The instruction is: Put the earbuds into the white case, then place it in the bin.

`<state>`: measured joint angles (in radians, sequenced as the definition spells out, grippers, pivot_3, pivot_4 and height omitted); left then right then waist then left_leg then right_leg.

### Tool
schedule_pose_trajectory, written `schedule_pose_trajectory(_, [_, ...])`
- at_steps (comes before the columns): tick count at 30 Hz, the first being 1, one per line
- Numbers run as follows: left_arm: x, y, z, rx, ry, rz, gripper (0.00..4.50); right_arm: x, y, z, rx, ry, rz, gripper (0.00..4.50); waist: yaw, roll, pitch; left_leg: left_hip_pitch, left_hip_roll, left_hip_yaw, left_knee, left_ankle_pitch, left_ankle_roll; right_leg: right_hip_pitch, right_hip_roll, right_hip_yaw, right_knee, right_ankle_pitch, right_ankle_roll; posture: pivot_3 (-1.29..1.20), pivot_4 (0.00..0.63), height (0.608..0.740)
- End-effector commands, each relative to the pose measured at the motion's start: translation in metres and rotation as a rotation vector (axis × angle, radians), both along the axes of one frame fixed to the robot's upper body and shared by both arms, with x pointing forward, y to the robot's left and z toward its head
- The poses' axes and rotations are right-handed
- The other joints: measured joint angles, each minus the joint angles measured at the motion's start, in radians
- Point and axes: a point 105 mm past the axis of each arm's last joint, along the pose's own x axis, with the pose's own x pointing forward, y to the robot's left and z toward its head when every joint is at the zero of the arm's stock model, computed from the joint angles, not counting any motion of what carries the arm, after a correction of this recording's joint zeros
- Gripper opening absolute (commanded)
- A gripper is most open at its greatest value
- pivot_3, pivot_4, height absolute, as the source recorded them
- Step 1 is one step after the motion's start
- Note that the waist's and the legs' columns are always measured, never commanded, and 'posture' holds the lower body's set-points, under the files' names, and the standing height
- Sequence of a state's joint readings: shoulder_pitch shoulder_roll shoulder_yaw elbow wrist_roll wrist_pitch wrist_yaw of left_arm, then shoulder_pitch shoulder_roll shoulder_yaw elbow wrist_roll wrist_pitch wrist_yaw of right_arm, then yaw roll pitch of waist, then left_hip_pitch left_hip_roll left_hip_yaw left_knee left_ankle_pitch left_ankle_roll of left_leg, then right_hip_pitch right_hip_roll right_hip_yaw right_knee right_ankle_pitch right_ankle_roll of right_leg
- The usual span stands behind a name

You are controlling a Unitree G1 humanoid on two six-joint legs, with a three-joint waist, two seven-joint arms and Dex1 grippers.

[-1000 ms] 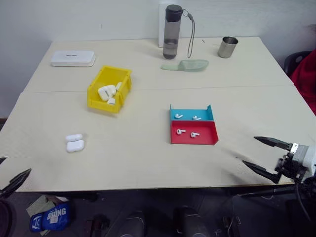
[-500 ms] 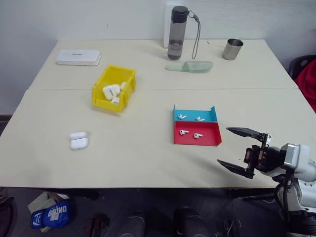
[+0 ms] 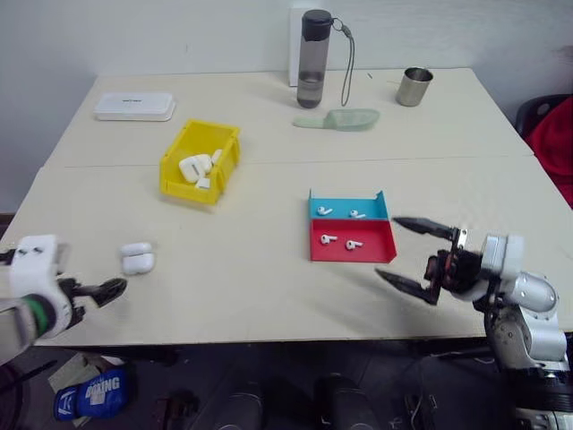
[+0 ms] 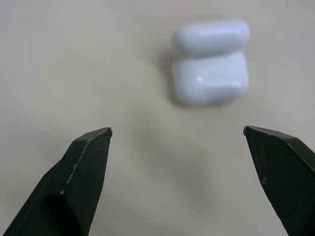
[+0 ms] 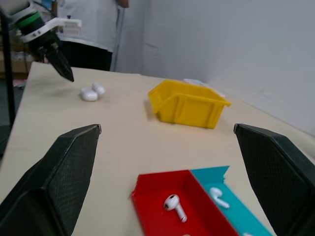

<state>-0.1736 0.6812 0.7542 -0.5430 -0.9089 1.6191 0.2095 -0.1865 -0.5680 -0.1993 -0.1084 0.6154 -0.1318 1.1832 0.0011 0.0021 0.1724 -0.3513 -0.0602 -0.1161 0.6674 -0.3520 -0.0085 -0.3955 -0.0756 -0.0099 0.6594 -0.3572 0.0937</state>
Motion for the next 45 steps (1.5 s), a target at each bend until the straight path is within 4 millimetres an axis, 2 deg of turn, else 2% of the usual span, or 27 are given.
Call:
schedule_pose_trajectory(1, [0.012, -0.011, 0.007, 0.032, -0.055, 0.045, 4.50, -0.007, 0.004, 0.010, -0.007, -0.015, 0.008, 4.47, 0.002, -0.001, 0.000, 0.000, 0.000, 0.000, 0.000, 0.000, 0.000, 0.000, 0.000, 0.000, 0.000, 0.000, 0.000, 0.00, 0.150, 0.740])
schedule_pose_trajectory(13, [0.027, -0.028, -0.010, -0.003, -0.011, 0.109, 4.50, -0.011, 0.003, 0.014, 0.006, -0.014, -0.005, 4.47, 0.001, -0.001, 0.000, 0.000, 0.000, 0.001, 0.002, 0.000, 0.000, 0.000, 0.000, 0.001, 0.001, 0.000, 0.001, 0.00, 0.150, 0.740])
schedule_pose_trajectory(23, [0.029, -0.018, -0.025, 0.006, 0.071, 0.149, 4.50, -0.016, -0.004, 0.009, 0.015, -0.015, -0.036, 4.47, 0.002, -0.001, 0.000, -0.001, 0.000, 0.001, 0.002, 0.000, 0.000, -0.001, 0.000, 0.001, 0.001, 0.000, 0.001, 0.00, 0.150, 0.740])
schedule_pose_trajectory(32, [0.039, -0.020, -0.033, -0.013, 0.112, 0.139, 4.50, -0.017, -0.008, 0.003, 0.017, -0.009, -0.051, 4.47, 0.005, -0.001, -0.001, 0.000, -0.001, 0.001, 0.002, 0.000, 0.000, 0.000, 0.000, 0.001, 0.001, 0.000, 0.001, 0.00, 0.150, 0.740])
schedule_pose_trajectory(41, [0.037, -0.019, -0.038, 0.011, 0.134, 0.122, 4.50, -0.021, -0.009, 0.000, 0.021, -0.012, -0.065, 4.47, 0.017, -0.001, -0.001, 0.000, -0.001, 0.001, 0.003, 0.000, 0.000, 0.000, 0.000, 0.001, 0.001, 0.000, 0.001, 0.00, 0.150, 0.740])
schedule_pose_trajectory(44, [0.039, -0.021, -0.038, 0.009, 0.136, 0.110, 3.95, -0.023, -0.009, 0.000, 0.022, -0.015, -0.064, 4.50, 0.020, -0.001, -0.001, 0.000, -0.001, 0.001, 0.003, 0.000, 0.000, 0.000, 0.000, 0.001, 0.001, 0.000, 0.001, 0.00, 0.150, 0.740])
schedule_pose_trajectory(45, [0.039, -0.021, -0.038, 0.009, 0.136, 0.108, 3.62, -0.023, -0.009, 0.001, 0.023, -0.015, -0.064, 4.50, 0.021, -0.001, -0.001, 0.000, -0.001, 0.001, 0.003, 0.000, 0.000, 0.000, 0.000, 0.001, 0.001, 0.000, 0.001, 0.00, 0.150, 0.740])
